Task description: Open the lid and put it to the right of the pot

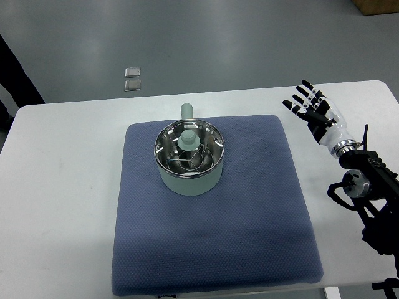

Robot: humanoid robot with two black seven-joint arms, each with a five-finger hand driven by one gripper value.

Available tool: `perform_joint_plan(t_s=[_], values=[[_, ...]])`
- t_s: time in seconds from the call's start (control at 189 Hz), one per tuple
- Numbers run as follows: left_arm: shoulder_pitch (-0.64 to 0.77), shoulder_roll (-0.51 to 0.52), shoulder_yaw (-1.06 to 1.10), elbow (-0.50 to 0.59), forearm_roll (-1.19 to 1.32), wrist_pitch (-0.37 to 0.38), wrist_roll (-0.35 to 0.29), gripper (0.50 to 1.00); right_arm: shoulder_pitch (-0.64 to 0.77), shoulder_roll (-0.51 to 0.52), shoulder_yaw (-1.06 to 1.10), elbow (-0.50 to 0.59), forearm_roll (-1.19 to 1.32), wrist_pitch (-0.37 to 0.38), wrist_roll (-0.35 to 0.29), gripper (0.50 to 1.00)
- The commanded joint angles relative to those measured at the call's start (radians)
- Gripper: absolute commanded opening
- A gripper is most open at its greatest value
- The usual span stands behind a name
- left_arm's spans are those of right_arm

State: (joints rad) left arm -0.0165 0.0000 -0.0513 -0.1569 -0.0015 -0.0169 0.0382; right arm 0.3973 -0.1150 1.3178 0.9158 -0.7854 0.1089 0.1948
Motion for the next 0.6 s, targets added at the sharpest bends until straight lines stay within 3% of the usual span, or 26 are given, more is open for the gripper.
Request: perform_joint_plan(t_s=[0.0, 0.594], values=[[0.0, 0.0, 0.002, 0.0, 0.0, -0.001, 0.0, 1.0, 0.0, 0.0, 0.001, 0.0, 0.0, 0.0, 0.0, 0.93], [0.006, 0.0, 0.001, -0.001, 0.0, 0.0, 0.0, 1.0, 0.008, -0.002, 0.003, 0.0, 0.002, 0.005, 0.0, 0.932]])
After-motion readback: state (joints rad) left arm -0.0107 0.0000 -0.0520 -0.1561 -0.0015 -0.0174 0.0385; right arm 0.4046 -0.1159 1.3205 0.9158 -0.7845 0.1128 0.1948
